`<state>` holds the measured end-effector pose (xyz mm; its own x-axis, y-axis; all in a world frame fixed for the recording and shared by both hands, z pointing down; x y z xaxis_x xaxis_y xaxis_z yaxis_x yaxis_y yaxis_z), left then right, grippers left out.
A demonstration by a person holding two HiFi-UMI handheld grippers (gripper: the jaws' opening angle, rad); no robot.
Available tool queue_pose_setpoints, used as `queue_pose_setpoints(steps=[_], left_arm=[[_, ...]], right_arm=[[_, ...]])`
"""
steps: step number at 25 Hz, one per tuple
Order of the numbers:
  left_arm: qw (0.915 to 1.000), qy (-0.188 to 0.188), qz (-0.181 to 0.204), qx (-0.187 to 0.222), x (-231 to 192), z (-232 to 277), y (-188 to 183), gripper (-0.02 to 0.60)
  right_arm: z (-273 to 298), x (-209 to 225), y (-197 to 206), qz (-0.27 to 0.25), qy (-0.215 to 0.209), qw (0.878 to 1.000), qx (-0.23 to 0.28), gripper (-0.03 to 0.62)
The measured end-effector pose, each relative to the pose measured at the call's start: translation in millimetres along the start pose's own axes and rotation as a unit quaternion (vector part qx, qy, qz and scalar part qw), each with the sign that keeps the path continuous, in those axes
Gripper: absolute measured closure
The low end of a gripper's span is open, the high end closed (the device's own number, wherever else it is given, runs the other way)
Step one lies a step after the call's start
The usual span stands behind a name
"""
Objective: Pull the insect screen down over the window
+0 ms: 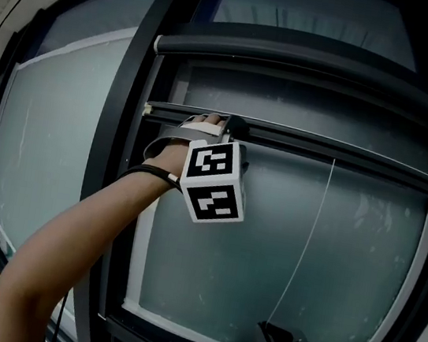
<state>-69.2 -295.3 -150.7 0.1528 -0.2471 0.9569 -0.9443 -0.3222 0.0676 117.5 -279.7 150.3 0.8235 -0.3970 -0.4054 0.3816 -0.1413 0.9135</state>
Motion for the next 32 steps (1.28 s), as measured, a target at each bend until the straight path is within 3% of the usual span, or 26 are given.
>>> queue_pose_setpoints(steps=[5,8,12,18,21,27,32], left_arm=[[0.9996,0.023,0.004,-0.014,9.0,8.7,0.6,0.333],[0.9987,0.029,0.033,-0.024,19.8,8.9,2.2,0.347],[0.9973,0.041,0.05,-0.034,26.0,6.2,5.2,0.454],[0.9944,0.077,0.057,-0.046,44.4,2.8,5.1,0.506],[0.9919,0.104,0.057,-0.047,68.8,-2.1,4.4,0.511],[0.993,0.094,0.055,-0.047,100.1,-10.3,12.1,0.52],[0.9928,0.095,0.054,-0.051,117.4,-9.9,7.3,0.522]], right_arm=[[5.9,-7.7,14.9,0.004,-0.014,1.0,-0.011,0.56],[6.7,-11.5,18.6,0.002,-0.02,1.0,-0.014,0.56],[12.2,-20.5,27.0,-0.004,-0.034,0.999,-0.025,0.56],[4.4,-34.3,34.7,-0.022,-0.062,0.997,-0.048,0.559],[-6.6,-29.4,44.4,-0.071,-0.044,0.995,-0.059,0.557],[-32.1,-13.3,75.8,-0.188,0.007,0.979,-0.083,0.544],[-61.4,15.8,71.7,-0.257,0.074,0.96,-0.083,0.434]])
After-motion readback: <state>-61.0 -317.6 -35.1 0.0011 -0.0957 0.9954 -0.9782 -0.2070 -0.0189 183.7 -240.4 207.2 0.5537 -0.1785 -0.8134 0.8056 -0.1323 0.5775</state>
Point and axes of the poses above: the fingertips, and each gripper's own axes: z forward along the fingers, x to its right, y out of its underside, the point moved 10 cm from there along -z, backward along the fingers, and after that the axes turned 3 degrees about y, right-handed, at the moved point
